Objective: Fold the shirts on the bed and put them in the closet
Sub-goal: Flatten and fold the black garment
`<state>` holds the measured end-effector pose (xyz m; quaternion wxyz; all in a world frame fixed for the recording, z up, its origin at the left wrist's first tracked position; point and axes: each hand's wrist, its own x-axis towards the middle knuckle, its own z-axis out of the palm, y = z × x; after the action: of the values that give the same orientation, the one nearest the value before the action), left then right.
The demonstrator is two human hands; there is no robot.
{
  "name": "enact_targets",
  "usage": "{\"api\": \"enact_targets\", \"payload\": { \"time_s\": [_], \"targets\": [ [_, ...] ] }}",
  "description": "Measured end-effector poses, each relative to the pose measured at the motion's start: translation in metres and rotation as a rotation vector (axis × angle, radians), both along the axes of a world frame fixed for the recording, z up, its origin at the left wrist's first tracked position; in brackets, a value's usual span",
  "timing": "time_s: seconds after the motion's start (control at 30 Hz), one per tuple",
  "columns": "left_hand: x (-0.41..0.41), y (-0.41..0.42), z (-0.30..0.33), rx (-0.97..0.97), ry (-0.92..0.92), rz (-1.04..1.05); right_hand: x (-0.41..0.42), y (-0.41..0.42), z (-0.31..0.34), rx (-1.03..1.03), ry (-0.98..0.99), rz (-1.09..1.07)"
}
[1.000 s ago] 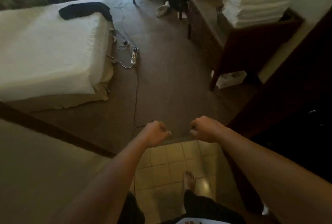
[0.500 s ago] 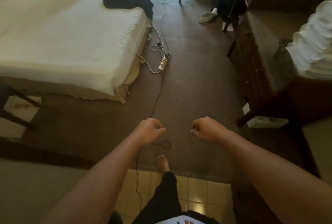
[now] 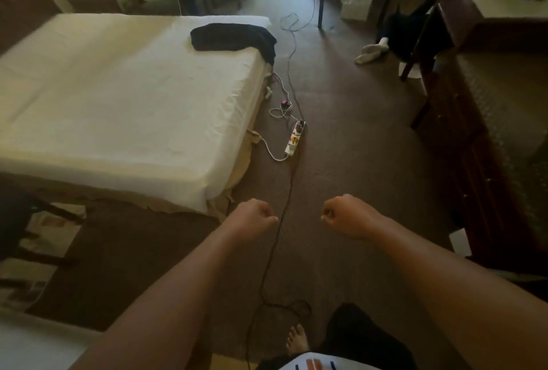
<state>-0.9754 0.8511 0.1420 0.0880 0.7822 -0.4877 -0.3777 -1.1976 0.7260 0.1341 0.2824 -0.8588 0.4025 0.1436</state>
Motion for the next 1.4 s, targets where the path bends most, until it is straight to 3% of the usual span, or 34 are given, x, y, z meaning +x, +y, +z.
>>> {"api": "enact_targets", "payload": {
  "time_s": [0.4, 0.63, 0.9, 1.07, 1.4],
  "targets": [
    [0.107, -0.206, -0.013, 0.003, -0.088, 0.058, 0.127, -0.218, -0.008, -0.011, 0.04, 0.12],
    [0.163, -0.299, -0.004, -0.029, -0.005, 0.23, 0.209, -0.346, -0.002, -0.032, 0.073, 0.212],
    [0.252, -0.383, -0.006, 0.071, -0.146, 0.131, 0.307, -0.435, 0.002, -0.04, 0.063, 0.316],
    [0.345, -0.457, -0.018, 0.103, -0.213, 0.1, 0.394, -0.51, -0.005, -0.07, 0.065, 0.314],
    [0.512, -0.584, -0.016, 0.065, -0.157, 0.116, 0.567, -0.63, -0.003, -0.064, 0.062, 0.269]
  ]
}}
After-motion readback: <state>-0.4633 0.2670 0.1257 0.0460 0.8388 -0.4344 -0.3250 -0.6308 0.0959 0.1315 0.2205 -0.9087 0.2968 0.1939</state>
